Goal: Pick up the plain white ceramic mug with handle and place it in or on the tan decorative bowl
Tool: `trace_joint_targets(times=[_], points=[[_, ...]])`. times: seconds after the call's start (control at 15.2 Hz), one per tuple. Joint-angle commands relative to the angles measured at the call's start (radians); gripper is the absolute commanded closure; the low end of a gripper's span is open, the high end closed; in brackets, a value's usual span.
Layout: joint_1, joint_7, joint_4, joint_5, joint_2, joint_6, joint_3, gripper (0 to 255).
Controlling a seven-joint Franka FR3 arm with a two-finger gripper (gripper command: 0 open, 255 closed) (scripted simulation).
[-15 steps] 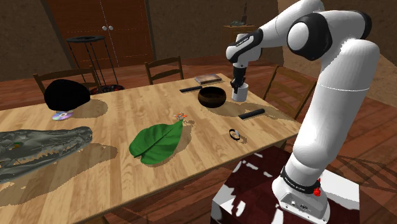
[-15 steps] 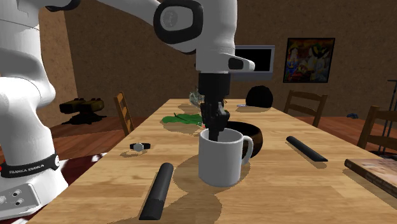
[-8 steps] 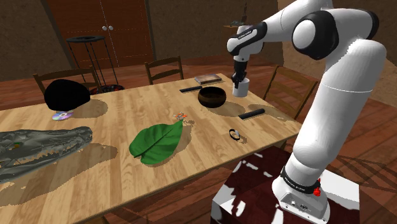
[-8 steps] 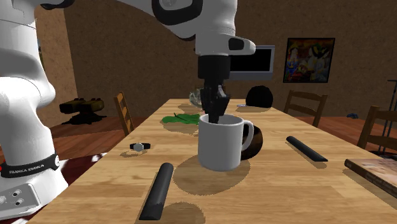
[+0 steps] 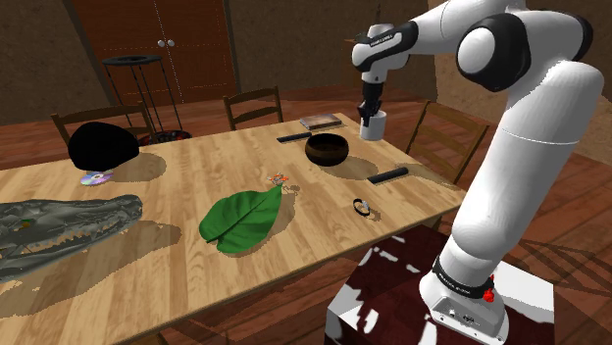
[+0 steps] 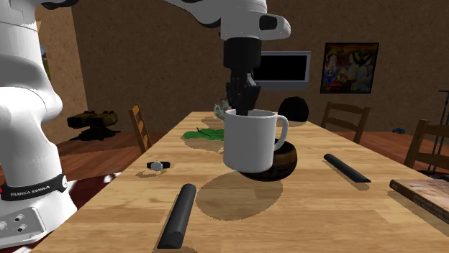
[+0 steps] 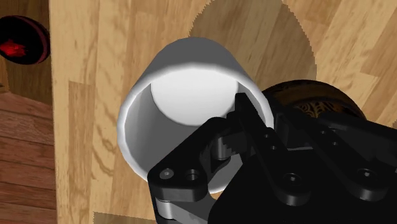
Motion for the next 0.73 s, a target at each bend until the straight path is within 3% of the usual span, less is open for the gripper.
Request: trace_joint_targets(times=[0.0,0.66], points=[[0.000,0.000,0.025,-0.001,-0.003,-0.027,-0.001,255],[0.019,0.039,0.153,0.004,0.012,-0.141,0.018,255]])
